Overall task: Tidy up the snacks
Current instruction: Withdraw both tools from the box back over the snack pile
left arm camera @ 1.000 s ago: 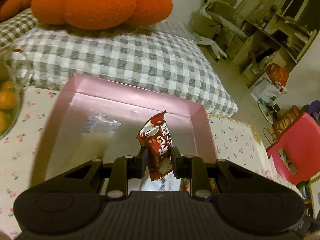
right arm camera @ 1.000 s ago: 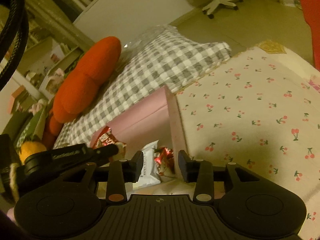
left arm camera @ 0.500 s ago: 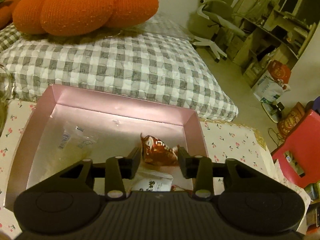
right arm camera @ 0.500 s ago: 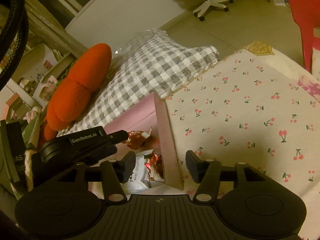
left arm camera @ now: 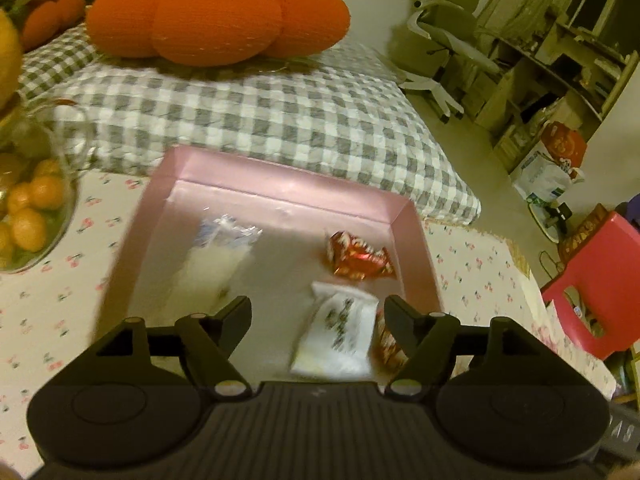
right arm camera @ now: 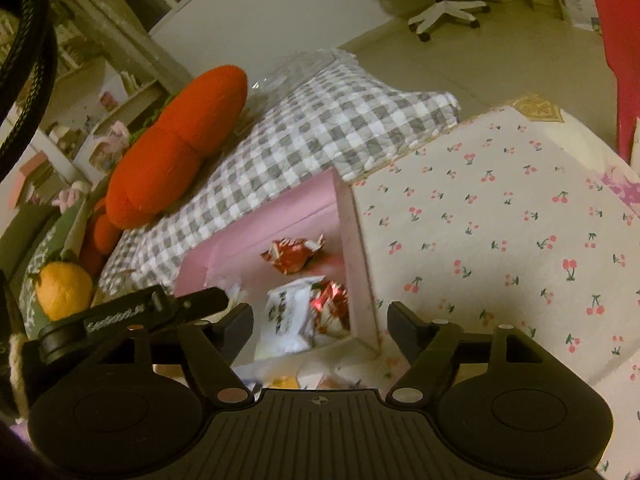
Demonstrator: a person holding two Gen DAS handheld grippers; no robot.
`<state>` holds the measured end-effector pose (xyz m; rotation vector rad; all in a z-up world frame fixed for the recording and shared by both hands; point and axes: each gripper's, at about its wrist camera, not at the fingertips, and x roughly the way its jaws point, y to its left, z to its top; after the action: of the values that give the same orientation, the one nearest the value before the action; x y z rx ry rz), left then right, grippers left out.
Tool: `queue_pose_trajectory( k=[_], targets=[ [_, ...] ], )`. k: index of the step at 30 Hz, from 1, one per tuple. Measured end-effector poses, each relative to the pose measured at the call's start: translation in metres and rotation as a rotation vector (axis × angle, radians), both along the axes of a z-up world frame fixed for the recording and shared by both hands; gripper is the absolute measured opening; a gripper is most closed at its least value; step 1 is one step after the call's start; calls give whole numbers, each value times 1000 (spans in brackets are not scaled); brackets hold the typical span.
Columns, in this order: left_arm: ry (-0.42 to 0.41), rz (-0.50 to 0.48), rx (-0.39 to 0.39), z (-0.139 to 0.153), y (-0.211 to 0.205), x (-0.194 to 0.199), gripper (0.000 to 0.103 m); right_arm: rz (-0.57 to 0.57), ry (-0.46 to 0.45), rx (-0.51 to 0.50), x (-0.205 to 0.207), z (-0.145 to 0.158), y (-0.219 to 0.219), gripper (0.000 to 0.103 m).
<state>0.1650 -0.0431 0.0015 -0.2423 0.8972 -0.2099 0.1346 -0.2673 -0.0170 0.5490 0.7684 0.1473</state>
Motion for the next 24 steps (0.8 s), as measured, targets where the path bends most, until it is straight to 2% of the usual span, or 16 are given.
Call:
queue_pose_trajectory(
  k=[10,18,24],
  targets=[
    [-21,-2,45,11,29,-41,92,69,10,-61,-19,14,20,87],
    [-24,-13,91,8,51,-73,98,106,3,-135,-36,18,37,91],
    [1,5,83,-3,68,-93,101,131,4,-172,-47,17,46,91]
  ],
)
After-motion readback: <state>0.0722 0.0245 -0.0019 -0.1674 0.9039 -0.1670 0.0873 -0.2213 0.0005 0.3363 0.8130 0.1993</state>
